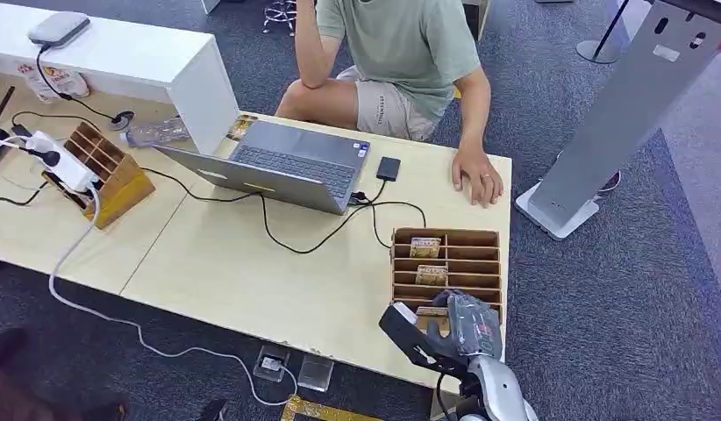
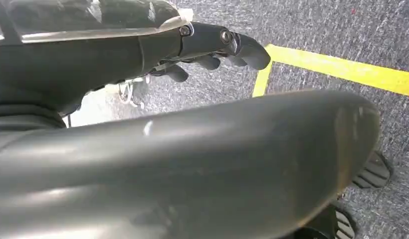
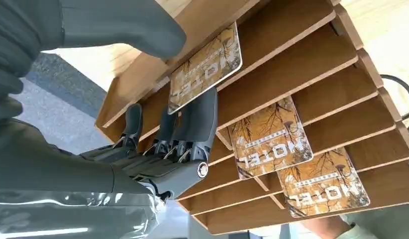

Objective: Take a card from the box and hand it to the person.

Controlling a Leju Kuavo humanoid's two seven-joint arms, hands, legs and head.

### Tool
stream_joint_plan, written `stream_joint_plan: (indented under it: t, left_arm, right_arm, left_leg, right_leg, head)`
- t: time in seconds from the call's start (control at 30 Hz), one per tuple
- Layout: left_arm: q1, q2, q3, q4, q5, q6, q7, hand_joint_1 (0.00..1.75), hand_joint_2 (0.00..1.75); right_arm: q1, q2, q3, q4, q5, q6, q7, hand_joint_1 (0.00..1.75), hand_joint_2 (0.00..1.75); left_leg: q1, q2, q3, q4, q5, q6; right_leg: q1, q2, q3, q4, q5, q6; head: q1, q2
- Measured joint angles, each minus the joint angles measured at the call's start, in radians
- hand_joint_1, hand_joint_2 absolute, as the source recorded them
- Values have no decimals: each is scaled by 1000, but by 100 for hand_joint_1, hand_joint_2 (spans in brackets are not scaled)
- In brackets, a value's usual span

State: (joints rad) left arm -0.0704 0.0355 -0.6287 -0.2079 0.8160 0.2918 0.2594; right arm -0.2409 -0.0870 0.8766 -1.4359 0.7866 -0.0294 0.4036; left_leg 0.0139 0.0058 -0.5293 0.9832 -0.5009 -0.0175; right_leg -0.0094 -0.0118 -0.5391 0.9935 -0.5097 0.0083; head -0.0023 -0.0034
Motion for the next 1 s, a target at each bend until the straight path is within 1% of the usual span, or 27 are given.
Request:
stream_joint_plan:
  t: [0.1, 0.13, 0.17, 0.23, 0.87, 0.93, 1.0]
  left_arm:
    - [0, 1, -5, 0, -1, -5, 0, 0, 0]
    - [0, 2, -7, 0, -1, -5, 0, 0, 0]
    - [0, 3, -9, 0, -1, -6, 0, 0, 0]
    - [-1, 4, -12, 0, -2, -6, 0, 0, 0]
    - [-1, 13, -32, 0, -4, -12, -4, 0, 0]
    - [-2, 13, -32, 0, -2, -6, -4, 0, 0]
    - [-2, 13, -32, 0, 5, -5, -5, 0, 0]
  right_arm:
    - [0, 0, 0, 2, 0, -1, 0, 96, 175]
    - [0, 0, 0, 3, 0, -1, 0, 103, 175]
    - [0, 0, 0, 5, 0, -2, 0, 140, 175]
    - [1, 0, 0, 5, 0, -2, 0, 175, 175]
    - [6, -1, -1, 5, 11, -14, -4, 175, 175]
    - [9, -1, -1, 5, 16, -27, -14, 175, 175]
    - [11, -1, -2, 5, 25, -54, -33, 175, 175]
  left_leg:
    - [0, 0, 0, 0, 0, 0]
    - [0, 0, 0, 0, 0, 0]
    - [0, 0, 0, 0, 0, 0]
    - [0, 0, 0, 0, 0, 0]
    - [0, 0, 0, 0, 0, 0]
    - [0, 0, 0, 0, 0, 0]
    - [0, 0, 0, 0, 0, 0]
  right_leg:
    - [0, 0, 0, 0, 0, 0]
    - [0, 0, 0, 0, 0, 0]
    - [0, 0, 0, 0, 0, 0]
    - [0, 0, 0, 0, 0, 0]
    - [0, 0, 0, 0, 0, 0]
    - [0, 0, 0, 0, 0, 0]
    - [0, 0, 0, 0, 0, 0]
  head:
    - [0, 0]
    - [0, 0]
    - [0, 0]
    - [0, 0]
    - [0, 0]
    - [0, 0]
    - [0, 0]
